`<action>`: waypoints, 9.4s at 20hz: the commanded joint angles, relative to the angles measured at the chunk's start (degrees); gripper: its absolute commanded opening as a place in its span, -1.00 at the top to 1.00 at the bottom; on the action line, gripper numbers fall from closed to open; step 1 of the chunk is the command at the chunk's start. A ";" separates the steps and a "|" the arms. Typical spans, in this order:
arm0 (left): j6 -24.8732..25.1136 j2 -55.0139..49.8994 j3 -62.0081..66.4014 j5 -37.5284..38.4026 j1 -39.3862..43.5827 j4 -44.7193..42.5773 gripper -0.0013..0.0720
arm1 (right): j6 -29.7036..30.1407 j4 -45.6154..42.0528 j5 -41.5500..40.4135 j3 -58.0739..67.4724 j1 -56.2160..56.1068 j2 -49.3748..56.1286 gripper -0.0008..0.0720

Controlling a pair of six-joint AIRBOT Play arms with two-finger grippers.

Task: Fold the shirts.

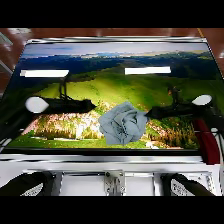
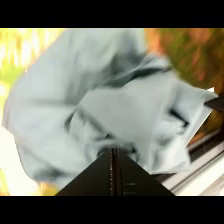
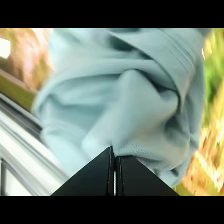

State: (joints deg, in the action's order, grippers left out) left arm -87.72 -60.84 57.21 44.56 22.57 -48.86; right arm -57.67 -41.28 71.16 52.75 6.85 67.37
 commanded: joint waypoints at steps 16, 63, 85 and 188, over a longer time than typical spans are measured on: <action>-1.81 -18.36 -7.34 6.97 9.84 1.79 -1.00 | -14.34 -13.25 -2.25 -5.03 -0.17 -12.11 0.82; -5.18 21.64 14.36 18.38 -15.65 -42.69 0.88 | -22.67 -22.40 5.03 -0.09 -0.17 -25.44 0.82; -2.03 -22.91 27.45 49.07 -33.16 -6.01 -0.73 | -6.91 -14.73 5.11 8.44 10.14 8.81 -0.74; 1.49 -27.82 24.81 26.40 -32.54 -12.50 -0.69 | -23.21 -22.38 -28.89 30.80 -9.27 23.96 -0.93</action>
State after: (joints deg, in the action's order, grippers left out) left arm -86.32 -86.87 79.46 62.04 -8.82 -58.52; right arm -79.81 -62.72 37.32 81.67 -3.18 93.19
